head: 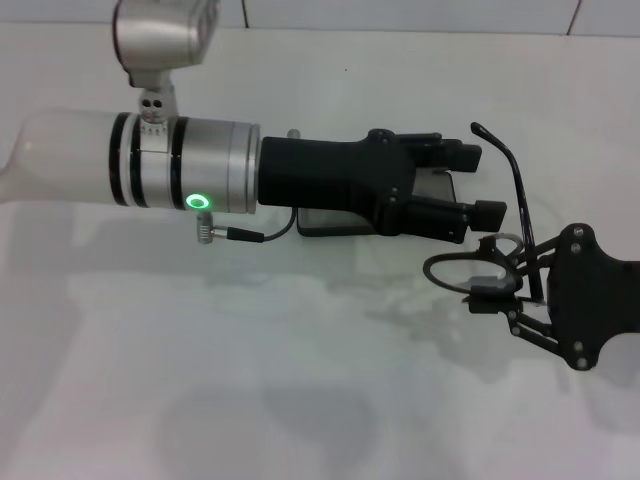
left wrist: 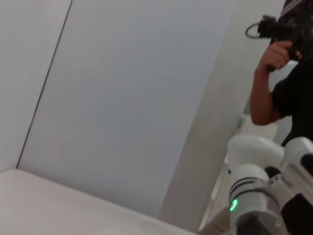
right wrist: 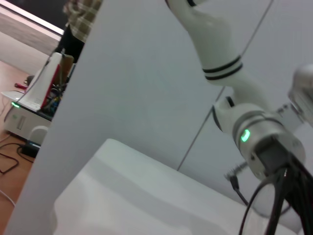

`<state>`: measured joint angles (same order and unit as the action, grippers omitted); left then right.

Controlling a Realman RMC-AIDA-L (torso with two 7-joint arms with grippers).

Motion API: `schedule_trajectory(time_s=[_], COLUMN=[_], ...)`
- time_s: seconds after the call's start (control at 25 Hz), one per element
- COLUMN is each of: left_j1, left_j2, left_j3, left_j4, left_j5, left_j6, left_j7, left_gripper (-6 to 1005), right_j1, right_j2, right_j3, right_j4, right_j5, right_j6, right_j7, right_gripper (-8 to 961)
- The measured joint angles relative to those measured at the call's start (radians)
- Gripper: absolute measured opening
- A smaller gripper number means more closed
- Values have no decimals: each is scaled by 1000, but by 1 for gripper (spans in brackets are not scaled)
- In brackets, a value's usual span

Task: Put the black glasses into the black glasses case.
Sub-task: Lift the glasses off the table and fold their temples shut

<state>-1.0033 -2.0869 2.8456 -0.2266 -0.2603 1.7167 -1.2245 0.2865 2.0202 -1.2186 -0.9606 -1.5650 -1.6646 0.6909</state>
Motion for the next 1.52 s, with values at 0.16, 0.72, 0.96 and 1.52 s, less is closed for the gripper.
schedule_trajectory(time_s=[0.16, 0.72, 0.96, 1.52], left_j1=[-6, 12, -4, 13], left_j2=[-1, 1, -2, -3], left_j3=[0, -2, -2, -2], left_j4=[0, -25, 43, 117], left_j5=[17, 2, -5, -40], left_j6=[-11, -120, -185, -30], left_j7=[-9, -10, 52, 279], left_gripper=[872, 871, 870, 869], right_j1=[-1, -7, 107, 204], right_j2=[0, 2, -2, 0], right_j3=[1, 102, 24, 37], right_j4=[2, 85, 262, 458], right_j5=[0, 29, 37, 40], right_j6=[-8, -397, -442, -224], right_j7=[-12, -237, -253, -164], right_gripper=[118, 123, 125, 130])
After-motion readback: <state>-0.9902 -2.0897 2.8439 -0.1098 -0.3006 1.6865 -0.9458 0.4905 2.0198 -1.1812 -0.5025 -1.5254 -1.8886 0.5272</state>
